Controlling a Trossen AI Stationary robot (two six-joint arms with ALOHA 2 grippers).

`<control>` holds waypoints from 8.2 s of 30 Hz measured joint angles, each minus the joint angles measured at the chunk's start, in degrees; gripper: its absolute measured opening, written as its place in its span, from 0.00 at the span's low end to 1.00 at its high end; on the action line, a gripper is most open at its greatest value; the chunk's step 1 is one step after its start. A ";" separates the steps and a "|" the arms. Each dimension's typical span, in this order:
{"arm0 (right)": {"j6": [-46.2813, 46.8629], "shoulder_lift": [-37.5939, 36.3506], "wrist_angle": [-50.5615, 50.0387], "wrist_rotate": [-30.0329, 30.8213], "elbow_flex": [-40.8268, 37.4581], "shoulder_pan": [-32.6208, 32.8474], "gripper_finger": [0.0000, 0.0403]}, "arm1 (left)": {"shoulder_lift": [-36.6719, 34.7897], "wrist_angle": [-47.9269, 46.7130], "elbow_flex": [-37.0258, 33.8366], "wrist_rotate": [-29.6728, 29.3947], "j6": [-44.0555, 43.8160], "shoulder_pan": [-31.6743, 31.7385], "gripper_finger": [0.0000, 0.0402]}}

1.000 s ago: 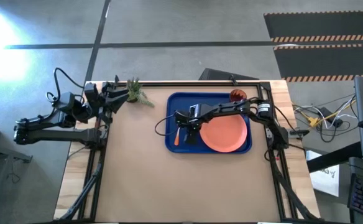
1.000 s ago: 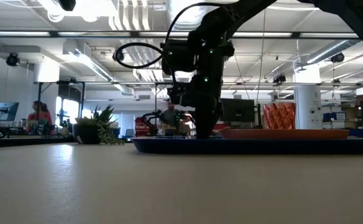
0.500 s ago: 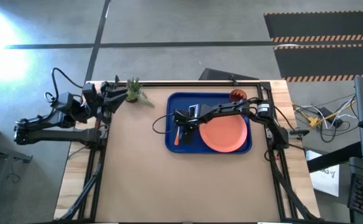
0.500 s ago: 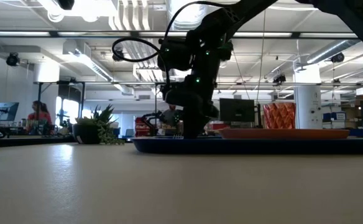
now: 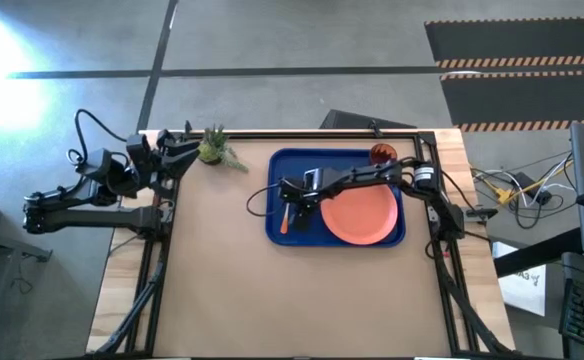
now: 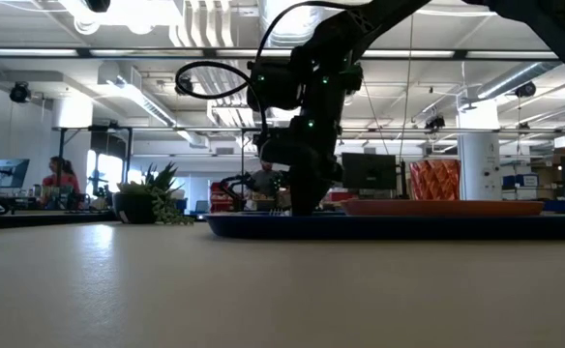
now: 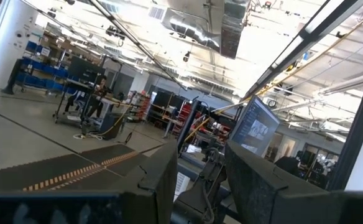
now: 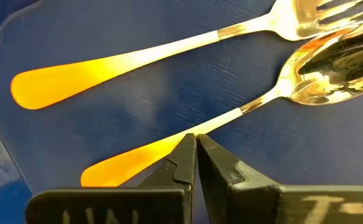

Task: Pick and place plate/cup/fork/spoon on tray
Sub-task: Adjust the silverware and plate on the blue serving tray

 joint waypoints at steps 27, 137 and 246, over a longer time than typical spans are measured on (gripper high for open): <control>1.00 -1.03 0.85 2.93 1.77 1.08 0.02 | 0.00 -0.07 0.02 0.02 -0.07 -0.02 0.29; -5.18 3.58 11.59 1.14 3.65 -1.53 0.02 | 0.08 -1.34 0.02 0.02 1.38 0.00 0.29; -1.92 -1.01 8.37 4.10 -1.01 1.01 0.02 | -0.28 -3.39 0.02 0.00 1.35 0.00 0.29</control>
